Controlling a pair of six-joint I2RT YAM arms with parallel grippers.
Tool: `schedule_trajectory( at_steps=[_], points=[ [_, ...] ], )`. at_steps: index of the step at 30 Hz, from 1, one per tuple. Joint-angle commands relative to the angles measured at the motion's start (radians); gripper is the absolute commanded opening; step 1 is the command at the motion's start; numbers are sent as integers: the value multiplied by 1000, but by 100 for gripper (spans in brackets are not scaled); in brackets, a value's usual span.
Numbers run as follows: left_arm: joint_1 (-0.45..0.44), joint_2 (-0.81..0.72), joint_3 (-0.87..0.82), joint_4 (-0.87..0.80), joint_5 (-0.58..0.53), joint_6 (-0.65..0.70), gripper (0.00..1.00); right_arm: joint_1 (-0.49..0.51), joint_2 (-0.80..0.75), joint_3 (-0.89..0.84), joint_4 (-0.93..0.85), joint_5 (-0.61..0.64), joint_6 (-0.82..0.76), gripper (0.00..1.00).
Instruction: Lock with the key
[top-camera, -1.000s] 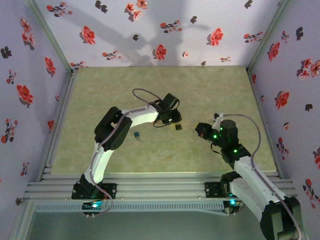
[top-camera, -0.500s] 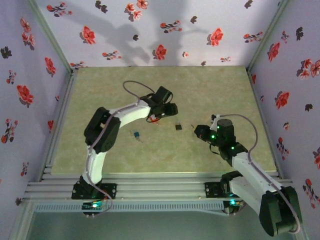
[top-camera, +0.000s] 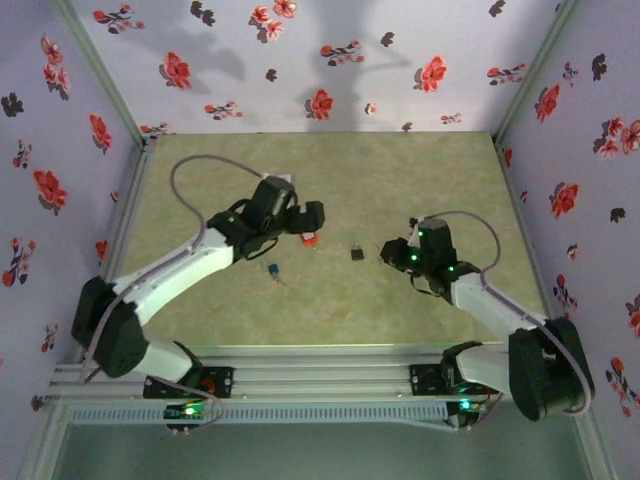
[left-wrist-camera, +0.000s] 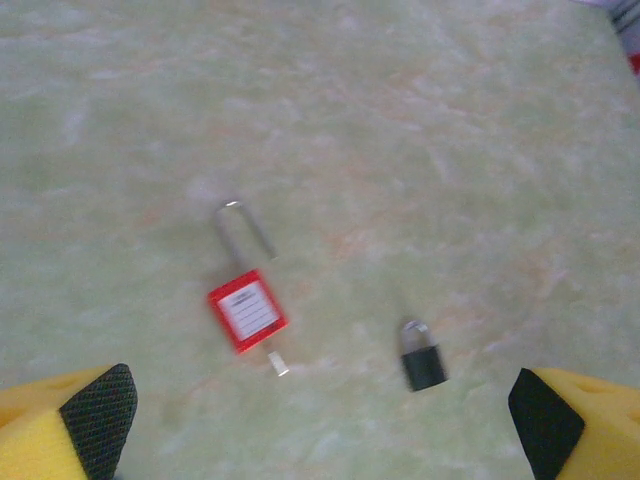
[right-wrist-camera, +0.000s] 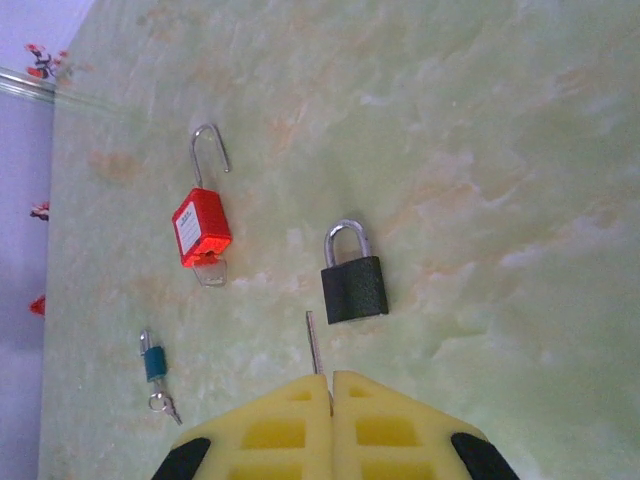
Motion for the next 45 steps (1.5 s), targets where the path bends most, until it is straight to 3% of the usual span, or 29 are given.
schedule_trajectory(
  at_steps=[1,8,17,37,45],
  points=[
    [0,-101,-113,35,-130,54,100,16,66,61,-17,35,-28,0],
    [25,-290,-343,129,-243,85,100,32,224,132,5,39,-36,0],
    [77,-458,-530,255,-282,98,100,34,348,193,10,36,-50,0],
    [87,-520,-577,271,-334,78,100,34,456,228,33,35,-66,0],
    [85,-519,-582,276,-330,71,100,34,468,233,17,40,-71,10]
  ],
)
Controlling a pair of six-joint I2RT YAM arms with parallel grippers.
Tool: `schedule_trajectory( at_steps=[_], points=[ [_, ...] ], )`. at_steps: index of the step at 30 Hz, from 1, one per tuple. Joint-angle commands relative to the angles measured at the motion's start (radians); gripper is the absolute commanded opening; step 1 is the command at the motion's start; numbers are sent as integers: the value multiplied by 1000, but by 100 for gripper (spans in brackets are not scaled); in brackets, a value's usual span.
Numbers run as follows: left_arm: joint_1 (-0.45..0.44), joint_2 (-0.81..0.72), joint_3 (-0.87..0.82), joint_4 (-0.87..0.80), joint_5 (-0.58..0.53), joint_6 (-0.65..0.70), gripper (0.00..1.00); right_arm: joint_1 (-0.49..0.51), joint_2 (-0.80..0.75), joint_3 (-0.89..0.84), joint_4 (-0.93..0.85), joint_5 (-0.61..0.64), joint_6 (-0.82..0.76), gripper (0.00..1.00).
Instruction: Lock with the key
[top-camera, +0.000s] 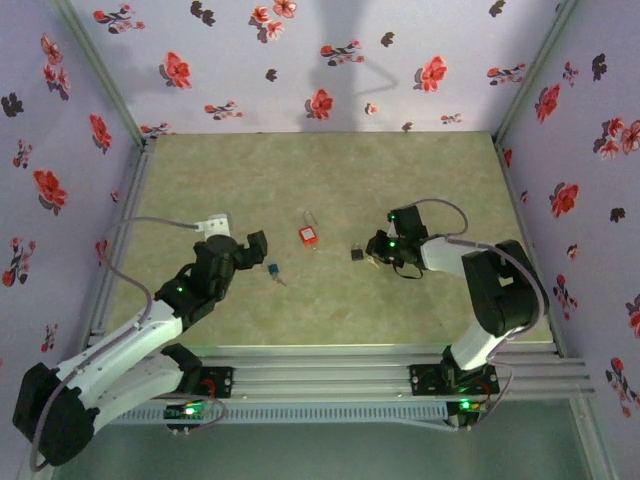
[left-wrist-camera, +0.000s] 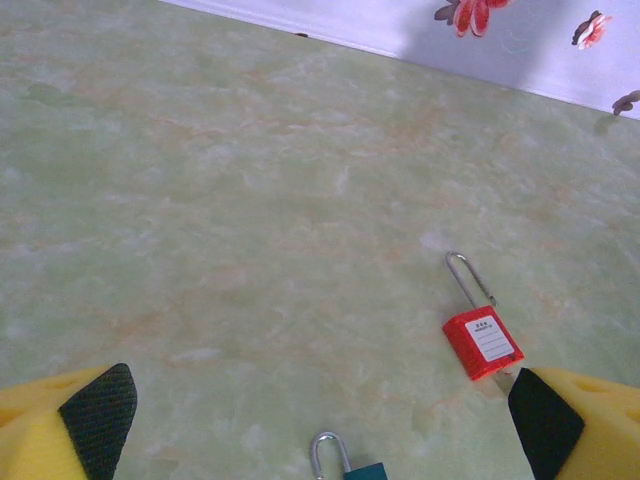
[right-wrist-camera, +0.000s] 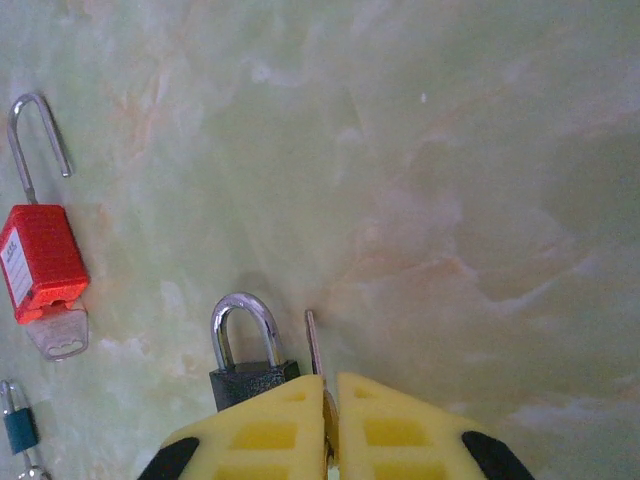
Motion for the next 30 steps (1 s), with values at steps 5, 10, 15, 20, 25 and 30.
schedule_trajectory(
  at_steps=[5,10,15,20,25,30],
  points=[
    [8,-10,-13,25,-33,-2,100,9,12,29,-12,25,-25,13],
    [6,-15,-14,23,-31,-1,100,15,5,38,-37,35,-35,17],
    [7,-32,-18,23,-33,-2,100,23,-20,52,-86,67,-55,22],
    [7,-46,-24,26,-38,-4,100,55,-78,81,-182,156,-106,37],
    [7,-71,-38,29,-61,-10,100,139,-106,151,-281,260,-162,56],
    [8,-112,-60,32,-107,-25,100,230,-76,248,-345,292,-199,71]
  ],
)
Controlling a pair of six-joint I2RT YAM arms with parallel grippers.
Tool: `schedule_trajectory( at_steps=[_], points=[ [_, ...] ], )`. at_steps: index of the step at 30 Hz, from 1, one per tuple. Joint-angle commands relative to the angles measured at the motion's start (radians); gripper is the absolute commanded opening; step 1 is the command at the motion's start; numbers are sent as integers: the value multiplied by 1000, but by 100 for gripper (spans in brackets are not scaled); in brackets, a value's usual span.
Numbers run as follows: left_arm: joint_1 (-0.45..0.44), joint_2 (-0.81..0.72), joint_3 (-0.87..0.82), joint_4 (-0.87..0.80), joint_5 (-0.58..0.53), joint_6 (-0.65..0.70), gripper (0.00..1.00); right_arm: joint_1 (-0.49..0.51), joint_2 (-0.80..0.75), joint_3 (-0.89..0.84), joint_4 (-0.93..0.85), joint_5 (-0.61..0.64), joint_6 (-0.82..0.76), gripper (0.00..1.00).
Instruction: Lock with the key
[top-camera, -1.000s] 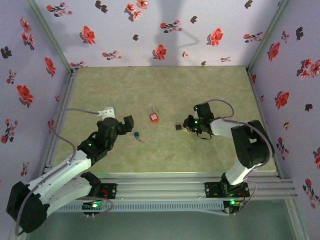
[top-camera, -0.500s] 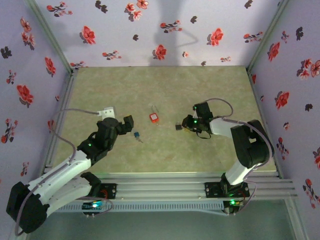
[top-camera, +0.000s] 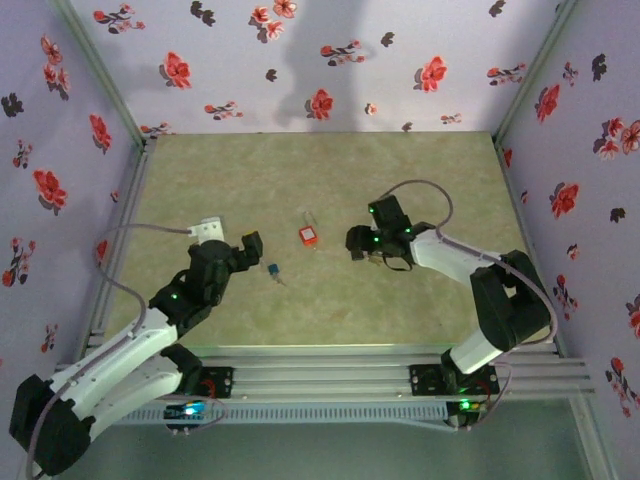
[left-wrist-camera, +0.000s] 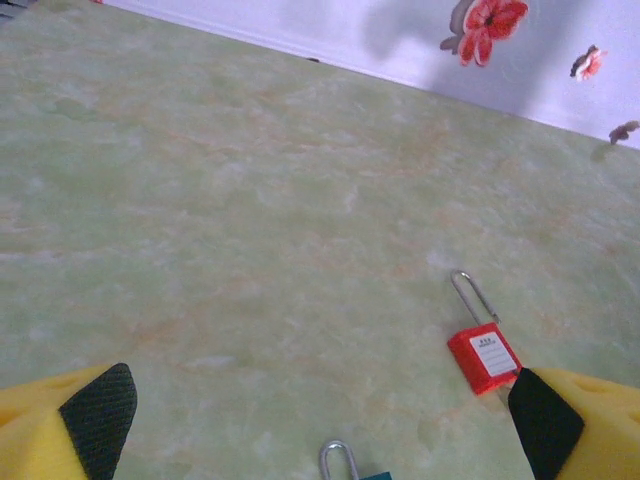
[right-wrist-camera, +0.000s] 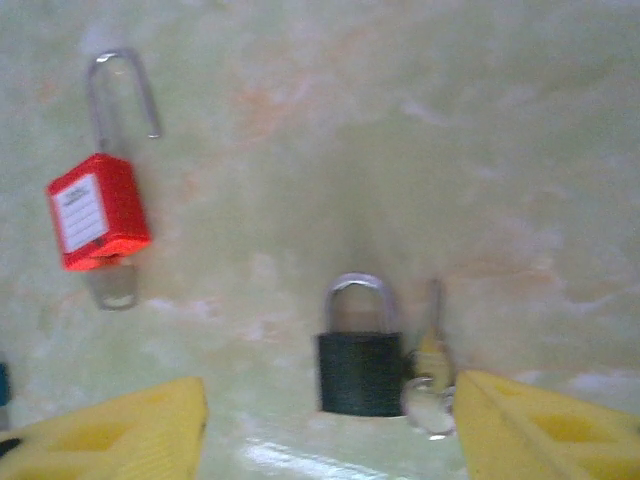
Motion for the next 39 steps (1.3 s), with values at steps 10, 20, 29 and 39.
schedule_trajectory(
  at_steps=[10,20,29,39],
  points=[
    [7,-92,-58,38,-137,-42,100,210,246,348,-252,184,-145,93],
    [7,-112,-72,47,-155,-48,100,261,437,562,-339,207,-184,96],
    [8,-117,-75,50,-163,-48,100,261,552,709,-421,225,-232,92],
    [8,-134,-91,65,-176,-46,100,262,639,809,-472,242,-276,84]
  ],
)
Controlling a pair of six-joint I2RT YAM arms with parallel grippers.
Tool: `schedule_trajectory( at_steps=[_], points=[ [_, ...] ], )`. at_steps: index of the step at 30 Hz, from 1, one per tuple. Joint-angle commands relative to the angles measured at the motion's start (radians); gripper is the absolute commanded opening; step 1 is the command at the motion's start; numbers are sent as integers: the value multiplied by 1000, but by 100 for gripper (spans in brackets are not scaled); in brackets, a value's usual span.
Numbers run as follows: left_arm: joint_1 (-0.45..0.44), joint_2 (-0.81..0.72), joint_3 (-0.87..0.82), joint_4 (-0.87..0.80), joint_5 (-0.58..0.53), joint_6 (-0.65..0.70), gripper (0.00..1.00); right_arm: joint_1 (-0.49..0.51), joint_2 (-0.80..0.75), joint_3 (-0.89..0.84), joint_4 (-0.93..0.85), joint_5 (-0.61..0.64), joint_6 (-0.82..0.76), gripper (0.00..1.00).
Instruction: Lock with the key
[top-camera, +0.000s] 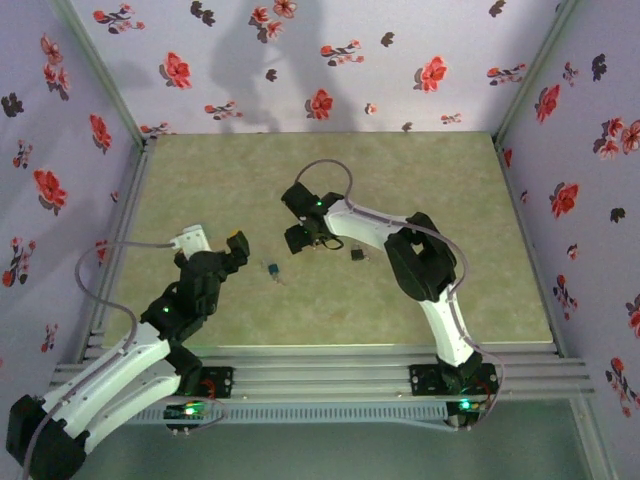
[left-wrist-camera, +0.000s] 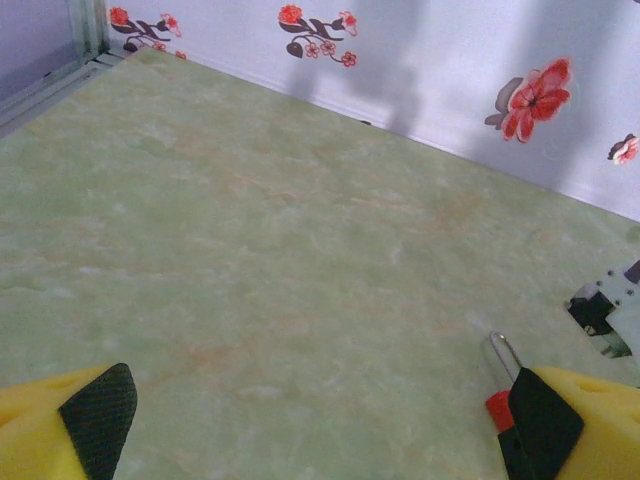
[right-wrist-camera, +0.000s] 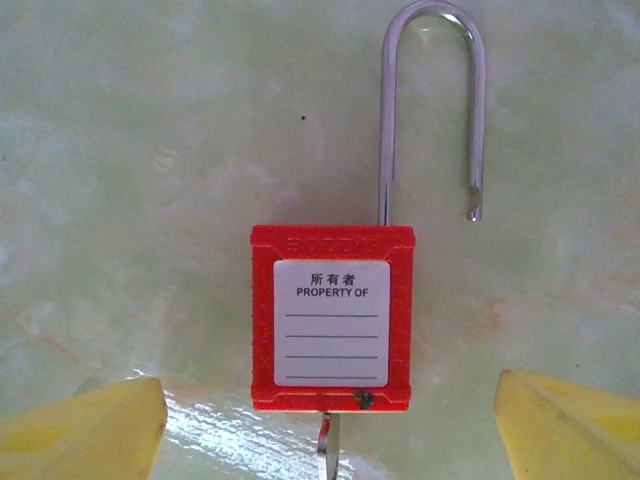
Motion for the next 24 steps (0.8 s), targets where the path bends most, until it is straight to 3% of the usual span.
schedule_trajectory(
  at_steps=[1,24],
  points=[
    [6,-13,-16,37,-42,-15,100,-1,34,53,-50,35,-41,84],
    [7,-13,-23,49,-47,-9,100,-25,138,170,-98,13,-76,66]
  ],
)
